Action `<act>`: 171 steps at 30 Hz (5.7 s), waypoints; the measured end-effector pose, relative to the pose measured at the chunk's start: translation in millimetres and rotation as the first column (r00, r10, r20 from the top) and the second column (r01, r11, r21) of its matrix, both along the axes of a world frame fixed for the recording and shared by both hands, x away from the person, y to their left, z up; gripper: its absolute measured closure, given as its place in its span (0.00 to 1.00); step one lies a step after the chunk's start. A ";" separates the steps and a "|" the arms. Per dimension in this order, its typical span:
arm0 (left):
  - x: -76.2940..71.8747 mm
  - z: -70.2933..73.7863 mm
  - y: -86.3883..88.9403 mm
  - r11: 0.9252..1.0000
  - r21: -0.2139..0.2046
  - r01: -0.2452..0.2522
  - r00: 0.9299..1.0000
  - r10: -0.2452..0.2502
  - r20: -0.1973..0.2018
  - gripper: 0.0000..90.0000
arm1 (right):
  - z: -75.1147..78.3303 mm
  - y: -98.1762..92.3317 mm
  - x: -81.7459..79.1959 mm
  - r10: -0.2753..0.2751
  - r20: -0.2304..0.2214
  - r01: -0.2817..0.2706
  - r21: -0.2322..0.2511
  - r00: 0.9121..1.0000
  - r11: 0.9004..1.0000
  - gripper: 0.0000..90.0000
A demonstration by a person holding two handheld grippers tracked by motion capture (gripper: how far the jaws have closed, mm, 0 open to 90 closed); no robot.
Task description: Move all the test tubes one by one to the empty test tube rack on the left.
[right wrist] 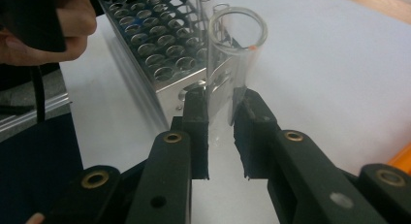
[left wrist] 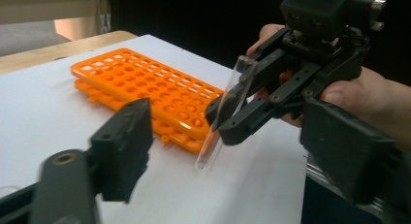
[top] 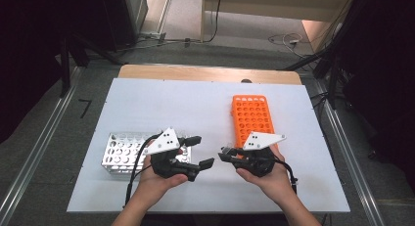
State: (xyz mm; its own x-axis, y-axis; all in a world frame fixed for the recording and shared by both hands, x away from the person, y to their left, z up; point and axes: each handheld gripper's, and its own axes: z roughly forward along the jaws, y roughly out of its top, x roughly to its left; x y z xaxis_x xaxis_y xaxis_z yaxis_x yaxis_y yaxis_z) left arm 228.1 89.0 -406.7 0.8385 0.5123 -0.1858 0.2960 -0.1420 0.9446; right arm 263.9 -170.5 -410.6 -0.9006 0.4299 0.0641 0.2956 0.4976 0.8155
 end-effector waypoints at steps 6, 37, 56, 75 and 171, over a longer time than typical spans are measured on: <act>-3.3 0.2 -11.8 1.000 0.020 0.009 1.000 -0.009 0.010 0.43 | -2.3 9.4 -5.5 0.032 0.001 -0.032 -0.017 0.999 0.999 0.82; -8.5 -0.2 -20.0 0.997 0.079 0.008 0.998 -0.013 0.065 0.84 | -3.0 25.4 -16.5 0.109 -0.010 -0.109 -0.035 0.994 0.993 0.80; -3.7 11.7 19.6 0.993 0.052 -0.108 0.990 0.103 0.099 0.84 | 2.6 4.5 -5.3 0.046 0.018 -0.047 0.033 0.999 0.998 0.18; 2.0 23.4 83.7 0.957 0.001 -0.290 0.950 0.288 0.119 0.84 | -2.4 -47.2 16.1 -0.112 0.016 0.111 0.061 0.994 0.992 0.00; 36.3 -29.3 113.1 0.859 0.165 -0.485 0.856 0.505 -0.112 0.82 | -10.6 -141.3 21.3 -0.341 0.023 0.337 0.103 0.940 0.936 0.00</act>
State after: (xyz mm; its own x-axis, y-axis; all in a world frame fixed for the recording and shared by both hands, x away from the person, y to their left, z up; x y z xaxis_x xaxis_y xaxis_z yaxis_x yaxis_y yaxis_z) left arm 264.5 202.0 -436.0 0.4357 0.8795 -0.1916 0.4920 -0.0544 0.8689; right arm 285.2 -311.8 -421.2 -0.7049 0.7039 0.0872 0.3991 0.2919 0.8692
